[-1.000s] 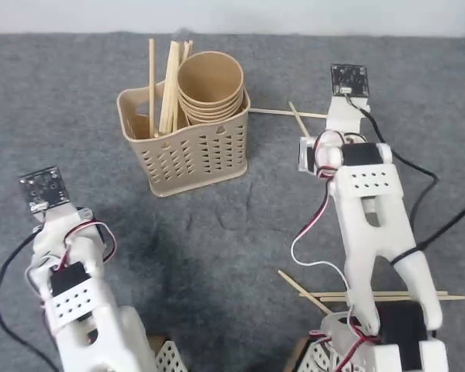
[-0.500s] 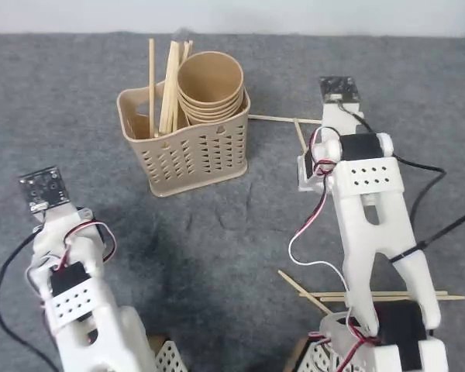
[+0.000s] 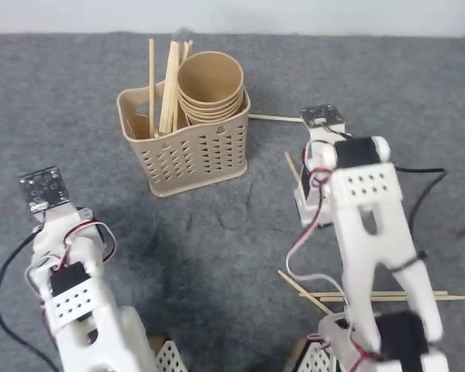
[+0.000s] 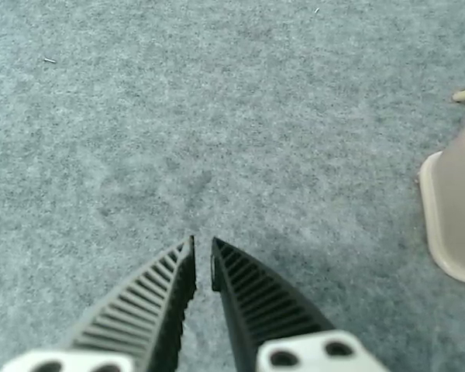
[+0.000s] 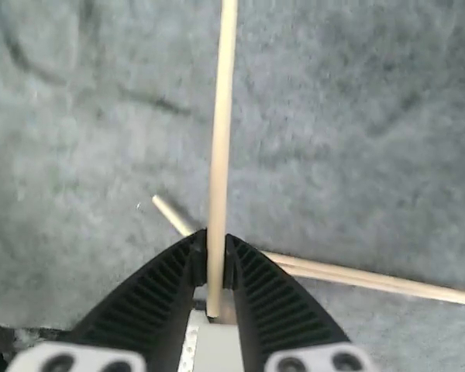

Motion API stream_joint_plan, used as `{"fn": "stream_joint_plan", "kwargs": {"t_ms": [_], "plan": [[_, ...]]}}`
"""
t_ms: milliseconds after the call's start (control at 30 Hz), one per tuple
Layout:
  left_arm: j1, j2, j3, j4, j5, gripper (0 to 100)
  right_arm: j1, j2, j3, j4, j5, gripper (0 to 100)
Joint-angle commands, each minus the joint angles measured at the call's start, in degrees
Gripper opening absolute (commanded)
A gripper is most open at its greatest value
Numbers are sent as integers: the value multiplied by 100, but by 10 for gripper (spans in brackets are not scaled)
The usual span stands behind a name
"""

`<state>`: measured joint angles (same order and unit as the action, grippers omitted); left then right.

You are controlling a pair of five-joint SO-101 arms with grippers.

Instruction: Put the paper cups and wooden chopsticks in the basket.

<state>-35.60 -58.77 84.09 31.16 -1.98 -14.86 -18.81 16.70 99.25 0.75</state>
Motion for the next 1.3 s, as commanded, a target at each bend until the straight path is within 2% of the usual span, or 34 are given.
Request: {"fn": "stream_joint_plan", "kwargs": {"t_ms": [0,233,300,567,700,767,833,967,1067,1167,1267], "plan": [[-9,-88,-22,-123,-53,34,-110,-971,-62,321,123,8],[-9,-88,-22,-123,-53,34,-1165,-2009,1530,110,79,10],[-9,-88,-22,-123,-53,34,-1121,-2035,1785,-171,105,20],[-9,-88,-22,-123,-53,34,-1218,-2062,1837,-154,387,270],[-9,-88,-22,-123,-53,34,-1147,-2097,1609,-31,378,318],[-9,-88,-22,-123,-53,34,-822,-2035,1433,-242,352,313],[-9,-88,-22,-123,-53,34,-382,-2026,1371,-901,132,260],[-9,-88,-22,-123,-53,34,418,-2009,1495,-2589,-730,0],[-9,-88,-22,-123,-53,34,593,-1780,1820,-3749,-879,54],[-9,-88,-22,-123,-53,34,602,-1165,1987,-4848,-853,2],[-9,-88,-22,-123,-53,34,620,-277,1793,-5675,-853,6]]}}
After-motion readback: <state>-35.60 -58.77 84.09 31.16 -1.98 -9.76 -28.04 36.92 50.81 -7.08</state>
